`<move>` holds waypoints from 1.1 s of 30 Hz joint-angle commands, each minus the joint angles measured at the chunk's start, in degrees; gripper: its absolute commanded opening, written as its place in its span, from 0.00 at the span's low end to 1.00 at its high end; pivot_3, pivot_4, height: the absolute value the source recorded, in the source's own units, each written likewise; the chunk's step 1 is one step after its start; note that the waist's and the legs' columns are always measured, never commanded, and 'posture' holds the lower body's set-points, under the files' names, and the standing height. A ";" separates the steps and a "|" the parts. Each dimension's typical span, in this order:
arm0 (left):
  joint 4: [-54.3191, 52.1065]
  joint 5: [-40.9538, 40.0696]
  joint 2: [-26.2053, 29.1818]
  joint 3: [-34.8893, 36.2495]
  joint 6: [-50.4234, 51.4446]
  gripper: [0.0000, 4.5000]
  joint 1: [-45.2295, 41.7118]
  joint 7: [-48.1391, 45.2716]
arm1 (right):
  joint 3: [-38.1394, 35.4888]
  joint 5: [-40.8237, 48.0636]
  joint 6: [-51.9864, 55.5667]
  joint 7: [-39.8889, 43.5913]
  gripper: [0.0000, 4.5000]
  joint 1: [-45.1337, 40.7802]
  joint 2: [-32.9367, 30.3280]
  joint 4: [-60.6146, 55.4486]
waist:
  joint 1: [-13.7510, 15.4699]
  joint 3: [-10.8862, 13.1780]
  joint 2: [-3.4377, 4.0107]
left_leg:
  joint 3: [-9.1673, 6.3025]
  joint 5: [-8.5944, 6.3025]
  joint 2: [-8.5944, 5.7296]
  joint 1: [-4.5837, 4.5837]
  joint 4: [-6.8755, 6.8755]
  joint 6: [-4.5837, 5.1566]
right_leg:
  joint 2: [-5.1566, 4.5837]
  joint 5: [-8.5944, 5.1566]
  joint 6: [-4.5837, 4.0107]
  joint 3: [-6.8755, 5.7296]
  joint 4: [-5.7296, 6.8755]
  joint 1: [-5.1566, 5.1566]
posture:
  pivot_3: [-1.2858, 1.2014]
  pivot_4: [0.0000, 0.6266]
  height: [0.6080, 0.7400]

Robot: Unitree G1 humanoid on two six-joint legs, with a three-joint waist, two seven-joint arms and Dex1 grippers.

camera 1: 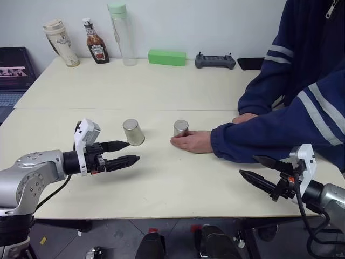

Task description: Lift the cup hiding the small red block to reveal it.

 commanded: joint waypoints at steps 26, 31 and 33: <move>-12.96 4.19 -7.55 -6.96 -16.30 1.00 0.90 -3.07 | 6.69 -16.04 -13.00 -6.28 1.00 -1.58 8.87 6.55 | -0.22 -0.07 -0.02 | 0.12 0.01 -0.03 0.04 0.05 -0.01 | 0.00 0.06 0.10 0.14 0.02 0.02 | 0.52 0.24 1.00; -13.05 7.71 -12.12 -9.29 -23.87 1.00 2.38 -2.66 | 11.03 -22.99 -19.30 -6.40 1.00 -7.12 11.89 14.95 | -0.06 -0.07 0.01 | 0.10 0.01 -0.02 0.06 0.07 -0.01 | 0.02 0.09 0.12 0.14 0.03 0.03 | 0.52 0.24 1.00; -12.85 8.65 -13.68 -10.31 -25.61 1.00 2.16 -1.96 | 12.22 -25.51 -21.98 -6.61 1.00 -9.09 13.05 18.59 | -0.05 -0.10 0.02 | 0.08 0.01 -0.03 0.06 0.07 -0.01 | 0.03 0.10 0.11 0.13 0.04 0.04 | 0.52 0.24 1.00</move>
